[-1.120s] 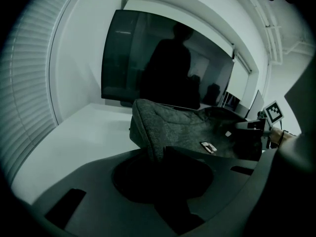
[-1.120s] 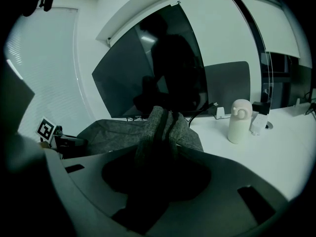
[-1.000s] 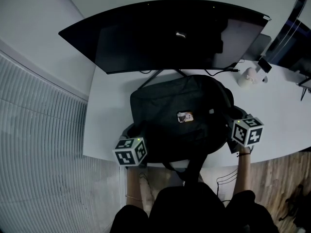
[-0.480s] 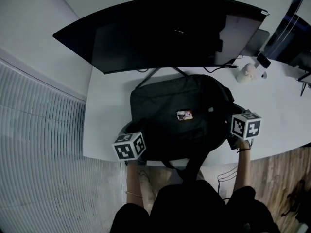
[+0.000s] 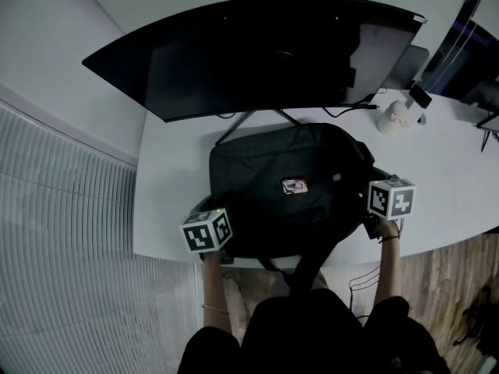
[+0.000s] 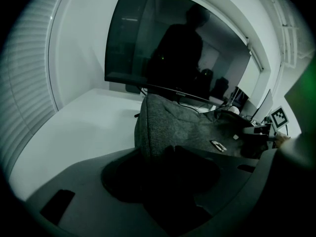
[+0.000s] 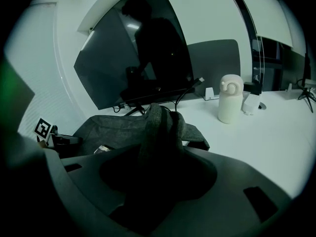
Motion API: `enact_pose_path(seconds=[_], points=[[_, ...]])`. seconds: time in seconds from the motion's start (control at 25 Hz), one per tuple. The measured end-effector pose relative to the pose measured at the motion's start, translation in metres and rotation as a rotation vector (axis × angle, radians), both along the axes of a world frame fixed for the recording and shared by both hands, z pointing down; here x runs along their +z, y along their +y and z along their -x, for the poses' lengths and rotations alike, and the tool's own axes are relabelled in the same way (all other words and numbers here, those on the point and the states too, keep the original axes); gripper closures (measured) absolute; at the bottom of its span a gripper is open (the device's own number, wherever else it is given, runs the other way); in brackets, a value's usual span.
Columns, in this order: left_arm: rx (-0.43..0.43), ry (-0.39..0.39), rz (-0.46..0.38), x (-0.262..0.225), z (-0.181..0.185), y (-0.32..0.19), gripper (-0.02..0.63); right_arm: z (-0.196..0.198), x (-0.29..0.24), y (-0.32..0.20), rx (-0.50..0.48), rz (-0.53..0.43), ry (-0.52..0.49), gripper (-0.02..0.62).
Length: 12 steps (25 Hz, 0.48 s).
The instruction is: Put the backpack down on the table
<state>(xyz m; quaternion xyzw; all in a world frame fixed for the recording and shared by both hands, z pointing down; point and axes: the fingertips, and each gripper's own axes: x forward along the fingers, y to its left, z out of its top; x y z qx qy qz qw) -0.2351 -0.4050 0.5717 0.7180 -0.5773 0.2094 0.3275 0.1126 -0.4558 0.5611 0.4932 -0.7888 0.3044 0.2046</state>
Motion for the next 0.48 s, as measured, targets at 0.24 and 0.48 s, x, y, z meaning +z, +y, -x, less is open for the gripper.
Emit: enact_pose_path(seconds=[0.24,0.48], points=[[-0.012,-0.007,0.012,0.002,0.002,-0.002,0.400,-0.008,0.005,-0.002,0.038,0.002,0.037,0.397],[-0.041,-0.040,0.011,0.000,0.006,-0.001,0.347,-0.017,0.005,-0.003,0.081,-0.022,0.050,0.365]])
